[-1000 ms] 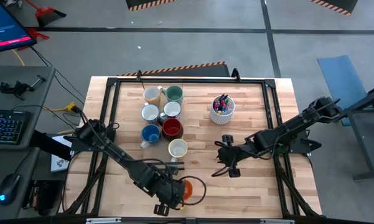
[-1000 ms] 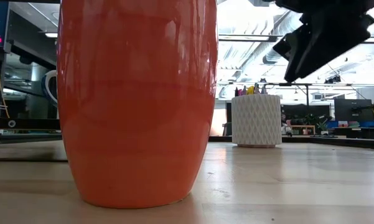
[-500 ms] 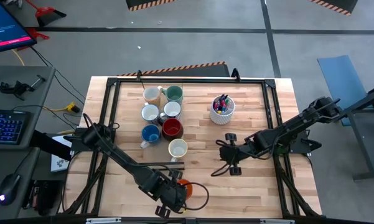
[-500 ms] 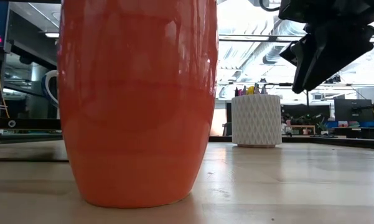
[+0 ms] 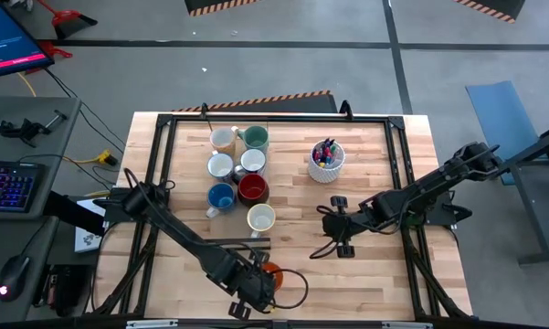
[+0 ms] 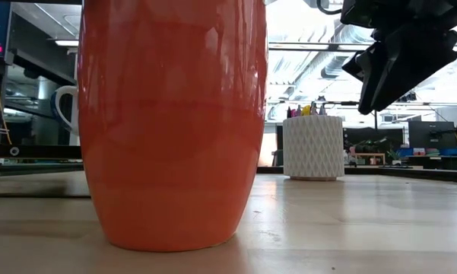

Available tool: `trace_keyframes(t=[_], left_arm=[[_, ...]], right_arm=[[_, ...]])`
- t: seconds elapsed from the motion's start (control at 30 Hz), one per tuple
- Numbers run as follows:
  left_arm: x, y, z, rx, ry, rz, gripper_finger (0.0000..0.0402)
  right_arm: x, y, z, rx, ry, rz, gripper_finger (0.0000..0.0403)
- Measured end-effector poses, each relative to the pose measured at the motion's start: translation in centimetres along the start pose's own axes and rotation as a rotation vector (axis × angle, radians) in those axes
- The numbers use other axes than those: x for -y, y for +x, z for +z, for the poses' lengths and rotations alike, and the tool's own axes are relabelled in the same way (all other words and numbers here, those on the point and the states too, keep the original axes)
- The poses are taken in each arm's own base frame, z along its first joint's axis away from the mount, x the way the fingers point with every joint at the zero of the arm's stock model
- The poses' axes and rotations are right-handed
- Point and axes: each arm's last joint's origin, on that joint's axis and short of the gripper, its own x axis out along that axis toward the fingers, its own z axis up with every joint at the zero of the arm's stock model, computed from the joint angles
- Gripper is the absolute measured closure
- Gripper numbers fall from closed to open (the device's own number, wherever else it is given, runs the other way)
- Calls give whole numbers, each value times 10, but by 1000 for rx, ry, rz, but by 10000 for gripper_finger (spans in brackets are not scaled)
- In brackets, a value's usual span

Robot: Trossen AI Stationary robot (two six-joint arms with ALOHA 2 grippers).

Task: Place coffee mugs
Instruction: Put the orange mug on the shelf

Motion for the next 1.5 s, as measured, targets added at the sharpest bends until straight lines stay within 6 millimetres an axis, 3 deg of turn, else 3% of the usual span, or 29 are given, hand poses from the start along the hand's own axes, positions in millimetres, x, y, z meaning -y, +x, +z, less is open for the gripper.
trace_keyframes(t=[0.17, 1.0, 1.33, 1.5], left_arm=[[2, 14, -1, -31, 1, -39, 300], [-2, 13, 7, 36, 21, -59, 300], [-3, 40, 3, -22, 33, -55, 300], [-5, 41, 4, -25, 40, -50, 334]], right_arm=[[0, 0, 0, 1, 0, 0, 323], [0, 0, 0, -3, 25, 9, 323], [0, 0, 0, -3, 25, 11, 323], [0, 0, 0, -3, 25, 11, 323]])
